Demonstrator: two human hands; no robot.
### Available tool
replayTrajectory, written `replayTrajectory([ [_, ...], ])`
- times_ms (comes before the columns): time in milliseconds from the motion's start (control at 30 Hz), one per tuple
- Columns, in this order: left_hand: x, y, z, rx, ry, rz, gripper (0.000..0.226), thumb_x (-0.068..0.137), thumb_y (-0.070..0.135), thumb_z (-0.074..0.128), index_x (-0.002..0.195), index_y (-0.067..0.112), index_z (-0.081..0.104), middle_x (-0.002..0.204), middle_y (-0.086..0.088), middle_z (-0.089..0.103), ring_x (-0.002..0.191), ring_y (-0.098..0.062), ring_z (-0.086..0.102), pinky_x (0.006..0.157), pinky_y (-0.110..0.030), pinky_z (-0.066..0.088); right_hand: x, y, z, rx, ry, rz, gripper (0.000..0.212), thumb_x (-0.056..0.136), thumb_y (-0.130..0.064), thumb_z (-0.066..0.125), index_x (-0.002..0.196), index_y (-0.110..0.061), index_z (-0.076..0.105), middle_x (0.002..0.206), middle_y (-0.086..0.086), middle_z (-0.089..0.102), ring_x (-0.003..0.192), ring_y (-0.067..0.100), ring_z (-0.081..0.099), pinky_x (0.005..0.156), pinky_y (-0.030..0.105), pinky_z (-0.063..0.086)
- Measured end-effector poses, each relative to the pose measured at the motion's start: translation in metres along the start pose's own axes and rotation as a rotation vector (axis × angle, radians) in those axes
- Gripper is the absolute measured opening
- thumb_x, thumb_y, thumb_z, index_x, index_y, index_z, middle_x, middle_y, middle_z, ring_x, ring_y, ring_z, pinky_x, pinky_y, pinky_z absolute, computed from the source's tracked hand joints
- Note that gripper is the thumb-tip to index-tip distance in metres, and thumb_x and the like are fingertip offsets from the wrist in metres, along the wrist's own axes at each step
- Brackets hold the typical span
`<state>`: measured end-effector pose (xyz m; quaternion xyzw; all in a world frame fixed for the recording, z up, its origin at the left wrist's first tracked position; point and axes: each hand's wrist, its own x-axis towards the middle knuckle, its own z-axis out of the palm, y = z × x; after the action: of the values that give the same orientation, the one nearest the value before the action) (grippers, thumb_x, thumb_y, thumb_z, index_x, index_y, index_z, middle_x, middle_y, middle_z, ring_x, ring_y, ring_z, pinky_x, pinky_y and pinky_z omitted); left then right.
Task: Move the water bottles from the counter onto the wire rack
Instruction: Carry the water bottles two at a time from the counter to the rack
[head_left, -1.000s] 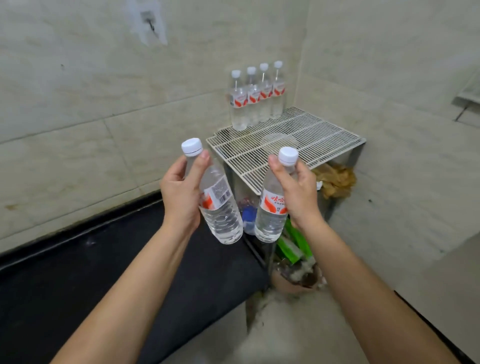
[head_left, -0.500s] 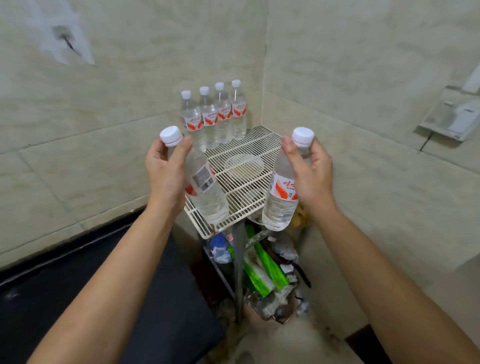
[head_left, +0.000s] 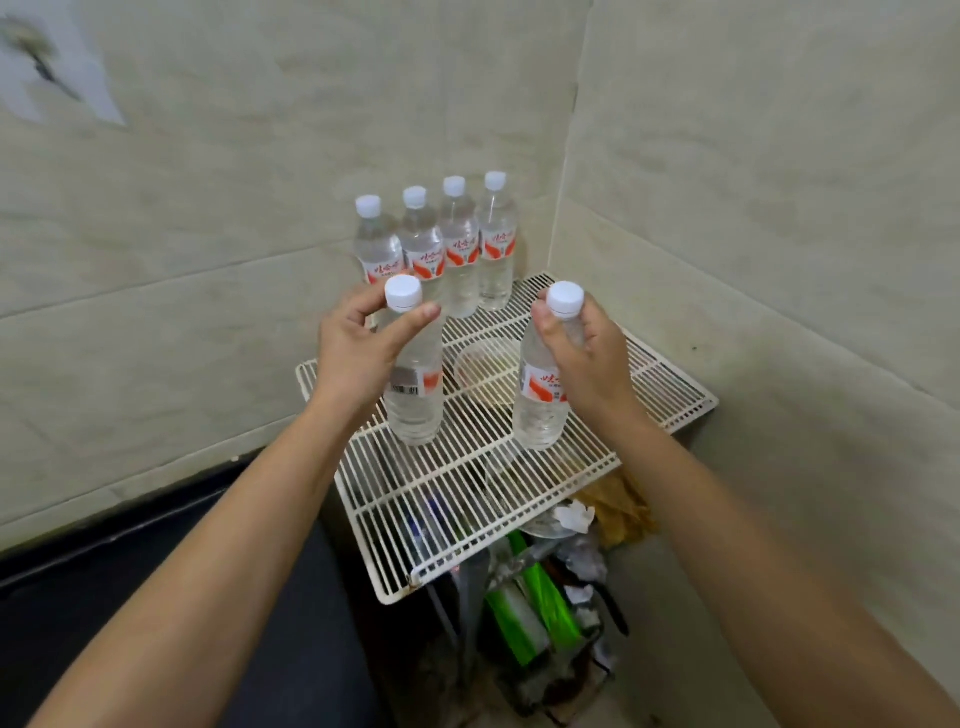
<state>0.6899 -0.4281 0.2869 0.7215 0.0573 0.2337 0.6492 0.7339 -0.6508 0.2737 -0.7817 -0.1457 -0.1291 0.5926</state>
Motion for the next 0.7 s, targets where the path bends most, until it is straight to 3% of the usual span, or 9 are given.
replayTrajectory([
  [133,0.018,-0.012,0.002,-0.031,0.068,-0.005,0.039,0.081,0.022,0.081,0.117,0.035,0.071,0.117,0.009,0.074,0.114,-0.011,0.067,0.101,-0.04,0.054,0.028,0.014,0.014,0.039,-0.082,0.011,0.028,0.098,-0.044,0.06,0.106,-0.018,0.065,0.098,0.0,0.071,0.09,0.015,0.067,0.081,0.037,0.055],
  [267,0.021,-0.019,0.005,0.111,0.056,0.053,0.045,0.092,0.037,0.069,0.135,0.025,0.061,0.127,0.007,0.069,0.122,-0.012,0.062,0.106,-0.047,0.05,0.057,0.022,0.015,0.049,-0.201,0.038,0.029,0.094,-0.048,0.065,0.109,-0.024,0.069,0.103,-0.003,0.074,0.098,0.013,0.07,0.092,0.046,0.057],
  [367,0.011,-0.031,0.012,0.229,0.035,0.083,0.05,0.099,0.047,0.053,0.144,0.028,0.045,0.14,0.007,0.057,0.131,-0.011,0.053,0.11,-0.049,0.045,0.053,0.029,0.011,0.072,-0.305,0.021,0.028,0.091,-0.051,0.067,0.113,-0.033,0.064,0.105,-0.013,0.072,0.1,0.001,0.068,0.094,0.034,0.057],
  [467,-0.005,-0.053,0.021,0.255,0.11,0.04,0.055,0.092,0.065,0.054,0.142,0.049,0.036,0.145,0.006,0.048,0.134,-0.014,0.049,0.109,-0.051,0.045,0.042,0.049,-0.002,0.081,-0.332,-0.053,0.04,0.078,-0.055,0.073,0.107,-0.035,0.055,0.097,-0.018,0.066,0.091,-0.003,0.065,0.08,0.017,0.052],
  [533,-0.01,-0.063,0.028,0.277,0.198,0.027,0.057,0.089,0.072,0.051,0.139,0.059,0.028,0.15,0.009,0.041,0.138,-0.013,0.044,0.113,-0.05,0.042,0.043,0.065,-0.011,-0.051,-0.325,-0.102,0.059,0.076,-0.072,0.068,0.116,-0.033,0.051,0.102,-0.012,0.065,0.09,0.005,0.064,0.076,0.025,0.053],
  [600,-0.007,-0.064,0.033,0.371,0.27,0.046,0.068,0.09,0.072,0.047,0.149,0.045,0.026,0.15,0.012,0.036,0.141,-0.015,0.038,0.115,-0.051,0.037,0.055,0.077,-0.016,-0.26,-0.313,-0.155,0.081,0.075,-0.084,0.051,0.131,-0.026,0.047,0.107,-0.002,0.065,0.091,0.016,0.062,0.075,0.034,0.05],
  [700,0.005,-0.056,0.034,0.349,0.296,0.055,0.065,0.093,0.062,0.054,0.149,0.034,0.035,0.15,0.003,0.046,0.135,-0.018,0.049,0.109,-0.051,0.046,0.085,0.076,-0.012,-0.388,-0.34,-0.189,0.087,0.077,-0.087,0.033,0.136,-0.024,0.046,0.107,0.0,0.065,0.091,0.02,0.06,0.077,0.037,0.046],
])
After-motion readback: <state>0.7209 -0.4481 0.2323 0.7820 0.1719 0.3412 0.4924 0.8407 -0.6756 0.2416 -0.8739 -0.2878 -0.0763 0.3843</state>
